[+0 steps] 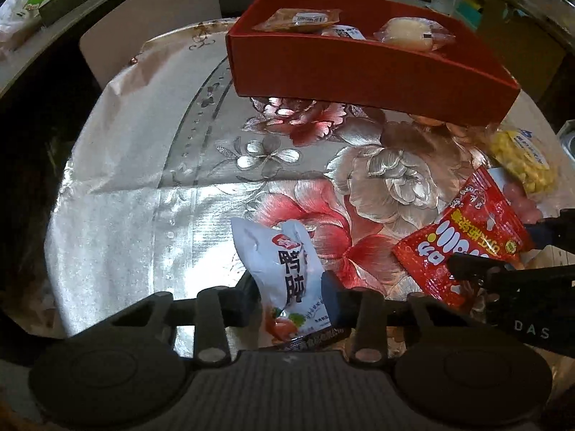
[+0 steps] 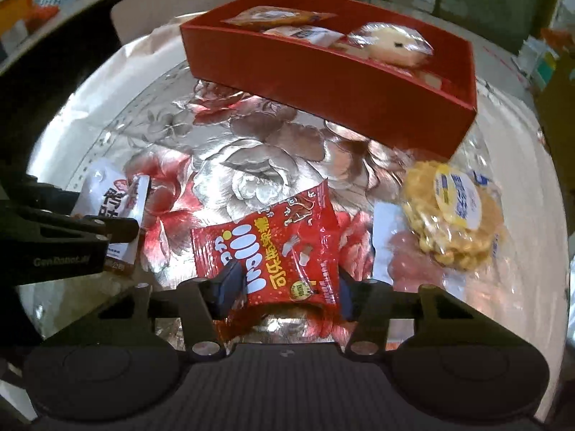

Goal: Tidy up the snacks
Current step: 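Lift both held bags and carry them over the red box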

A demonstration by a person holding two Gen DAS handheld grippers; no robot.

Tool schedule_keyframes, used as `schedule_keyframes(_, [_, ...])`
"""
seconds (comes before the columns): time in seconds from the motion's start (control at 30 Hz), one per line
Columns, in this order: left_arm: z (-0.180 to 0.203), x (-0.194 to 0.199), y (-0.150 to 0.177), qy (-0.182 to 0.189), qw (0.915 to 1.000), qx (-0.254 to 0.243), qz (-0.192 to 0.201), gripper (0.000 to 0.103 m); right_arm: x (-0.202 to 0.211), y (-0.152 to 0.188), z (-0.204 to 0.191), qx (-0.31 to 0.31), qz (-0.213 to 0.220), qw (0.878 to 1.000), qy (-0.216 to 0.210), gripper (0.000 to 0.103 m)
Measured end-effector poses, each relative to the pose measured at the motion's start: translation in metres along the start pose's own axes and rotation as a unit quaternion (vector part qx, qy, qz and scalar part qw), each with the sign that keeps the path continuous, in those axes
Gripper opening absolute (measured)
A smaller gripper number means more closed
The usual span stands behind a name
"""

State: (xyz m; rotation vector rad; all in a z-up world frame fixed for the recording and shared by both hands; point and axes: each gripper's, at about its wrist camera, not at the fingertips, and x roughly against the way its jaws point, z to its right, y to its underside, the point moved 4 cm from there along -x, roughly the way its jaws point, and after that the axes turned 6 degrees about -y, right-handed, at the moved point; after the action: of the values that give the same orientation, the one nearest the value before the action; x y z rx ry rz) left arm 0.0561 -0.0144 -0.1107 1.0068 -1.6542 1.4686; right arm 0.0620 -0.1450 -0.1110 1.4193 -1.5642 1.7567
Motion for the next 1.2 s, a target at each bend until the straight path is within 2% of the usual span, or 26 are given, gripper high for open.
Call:
schedule_keyframes(0.13, [-0.006,0.000,-0.004,0.011,0.9999,0.012,-0.001,0.022,0.002,-0.001,0.003,-0.006,-0.001,1.000,-0.006,0.052])
schedule_keyframes(0.2, [-0.013,-0.002,-0.007,0.019,0.9993,0.032,-0.009,0.022,0.006,-0.003,0.006,-0.019,0.001,1.000,-0.016,0.047])
schedule_keyframes(0.43, [-0.031,-0.007,-0.006,0.036,0.9958,0.073,-0.044,0.025,0.011,-0.003,0.012,-0.037,0.003,0.999,-0.024,0.046])
schedule_keyframes(0.6, [-0.032,-0.006,-0.003,0.031,0.9953,0.082,-0.041,0.027,0.014,-0.004,0.015,-0.043,0.009,0.999,-0.031,0.042])
schedule_keyframes(0.77, [-0.022,-0.002,-0.007,0.033,0.9968,0.068,-0.026,0.021,0.023,-0.004,0.020,-0.055,0.021,0.997,-0.039,0.039])
schedule_keyframes(0.9, [-0.025,0.007,-0.015,0.051,0.9952,0.083,-0.014,0.014,0.029,-0.003,0.023,-0.062,0.028,0.997,-0.045,0.036])
schedule_keyframes(1.1, [-0.023,0.009,-0.016,0.049,0.9958,0.077,-0.007,0.013,0.024,0.003,0.028,-0.071,0.015,0.996,-0.048,0.038])
schedule_keyframes(1.13, [-0.022,0.008,-0.016,0.049,0.9960,0.074,-0.008,0.013,0.022,0.004,0.028,-0.071,0.010,0.996,-0.050,0.040])
schedule_keyframes(1.2, [-0.020,0.004,-0.014,0.050,0.9960,0.072,-0.017,0.014,0.016,0.005,0.028,-0.081,-0.003,0.995,-0.051,0.052])
